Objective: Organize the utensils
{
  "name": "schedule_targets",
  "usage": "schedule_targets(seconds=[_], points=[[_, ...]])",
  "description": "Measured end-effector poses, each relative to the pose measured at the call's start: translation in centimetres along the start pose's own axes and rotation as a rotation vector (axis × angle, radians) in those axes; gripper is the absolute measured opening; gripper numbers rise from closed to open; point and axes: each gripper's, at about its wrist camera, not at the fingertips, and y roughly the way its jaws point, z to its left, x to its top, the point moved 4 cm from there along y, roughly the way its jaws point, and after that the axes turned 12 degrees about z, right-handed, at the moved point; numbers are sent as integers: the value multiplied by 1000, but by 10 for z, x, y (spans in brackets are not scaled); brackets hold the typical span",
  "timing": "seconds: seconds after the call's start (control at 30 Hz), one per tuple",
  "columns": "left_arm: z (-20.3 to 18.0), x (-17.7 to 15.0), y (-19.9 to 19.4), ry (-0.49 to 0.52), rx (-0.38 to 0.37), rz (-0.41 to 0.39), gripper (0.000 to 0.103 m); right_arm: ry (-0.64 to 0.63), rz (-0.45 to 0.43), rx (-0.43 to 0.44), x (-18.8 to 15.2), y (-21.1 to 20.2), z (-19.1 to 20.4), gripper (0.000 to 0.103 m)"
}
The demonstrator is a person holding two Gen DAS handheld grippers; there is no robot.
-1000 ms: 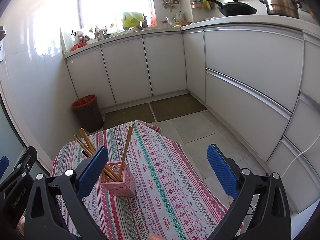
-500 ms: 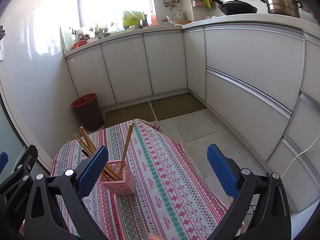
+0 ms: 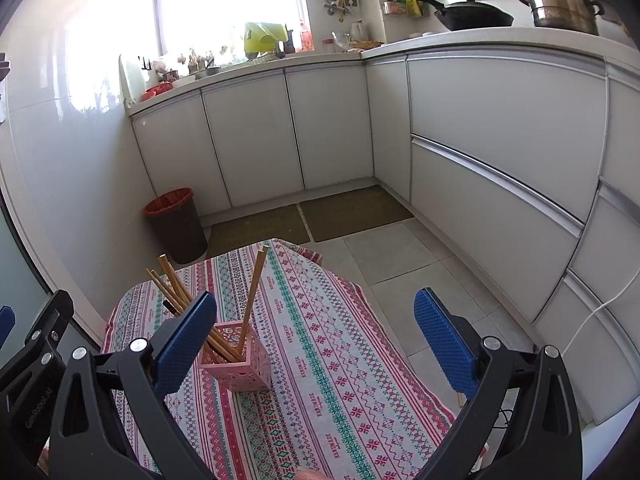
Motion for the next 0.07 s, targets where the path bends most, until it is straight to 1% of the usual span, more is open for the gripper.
schedule_targets(seconds=[0.07], points=[[1, 1, 1, -4, -2, 4, 96, 1, 4, 1, 0, 1, 0, 96]])
